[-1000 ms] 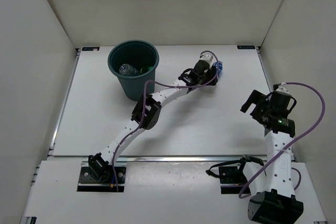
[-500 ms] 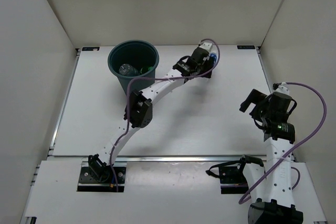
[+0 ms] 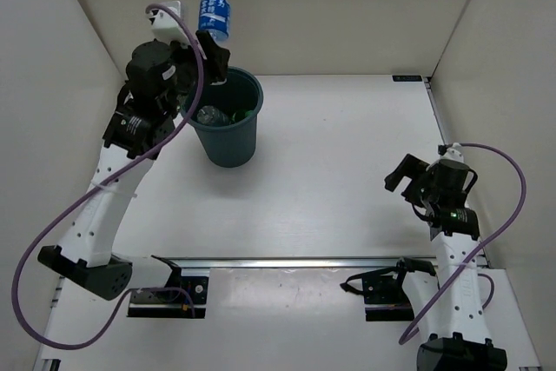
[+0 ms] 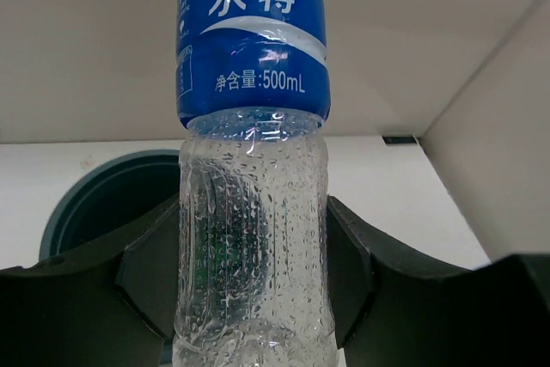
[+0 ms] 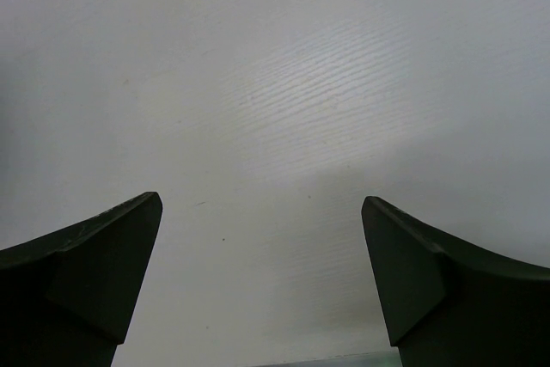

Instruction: Put the plastic bottles in the bin

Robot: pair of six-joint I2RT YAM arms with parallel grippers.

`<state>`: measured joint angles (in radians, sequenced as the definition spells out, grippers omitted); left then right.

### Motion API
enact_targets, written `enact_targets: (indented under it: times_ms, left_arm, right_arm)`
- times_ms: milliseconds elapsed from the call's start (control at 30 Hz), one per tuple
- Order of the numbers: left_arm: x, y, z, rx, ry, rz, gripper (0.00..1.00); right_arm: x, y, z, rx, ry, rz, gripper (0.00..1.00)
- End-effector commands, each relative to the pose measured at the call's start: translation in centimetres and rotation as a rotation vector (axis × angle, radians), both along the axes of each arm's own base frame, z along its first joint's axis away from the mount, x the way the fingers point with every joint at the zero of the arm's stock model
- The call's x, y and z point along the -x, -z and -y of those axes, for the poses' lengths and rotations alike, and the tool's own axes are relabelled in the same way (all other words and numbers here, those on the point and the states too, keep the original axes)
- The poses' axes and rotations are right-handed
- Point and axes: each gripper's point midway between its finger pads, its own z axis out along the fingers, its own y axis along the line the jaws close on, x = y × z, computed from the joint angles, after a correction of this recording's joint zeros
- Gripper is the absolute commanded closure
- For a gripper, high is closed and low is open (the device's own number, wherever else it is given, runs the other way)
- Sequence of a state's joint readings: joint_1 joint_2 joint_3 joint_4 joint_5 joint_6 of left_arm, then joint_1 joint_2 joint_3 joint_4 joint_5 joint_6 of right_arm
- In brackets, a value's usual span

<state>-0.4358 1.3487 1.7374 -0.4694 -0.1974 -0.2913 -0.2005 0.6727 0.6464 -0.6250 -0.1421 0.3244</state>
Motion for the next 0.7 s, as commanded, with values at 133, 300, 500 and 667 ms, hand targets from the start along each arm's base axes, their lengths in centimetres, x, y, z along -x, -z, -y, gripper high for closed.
enact_targets:
  times_ms: [133,300,500,667]
  left_arm:
    - [0.8,7.0,0.3,-0.228,0.071,-0.289,0.46]
    - [0.1,7.3,-1.2,-0.179,0.002,-0.255,0.49]
    - [-2.6,8.9,-1.5,-0.099,-0.005,-0.198,0.49]
    - [-4.8,11.7,0.7,-0.119,0.03,-0.23,0.47]
  right_arm:
    - [-1.6,-1.3,-2.1,-0.048,-0.05,0.07,0.01]
    - [-1.5,-1.9,-1.8,-0.039,-0.043,0.096,0.0]
    - [-1.2,-1.7,-1.3,-0.041,-0.034,0.104,0.01]
    - [-1.0,-1.5,-1.2,-0.031,-0.026,0.099,0.01]
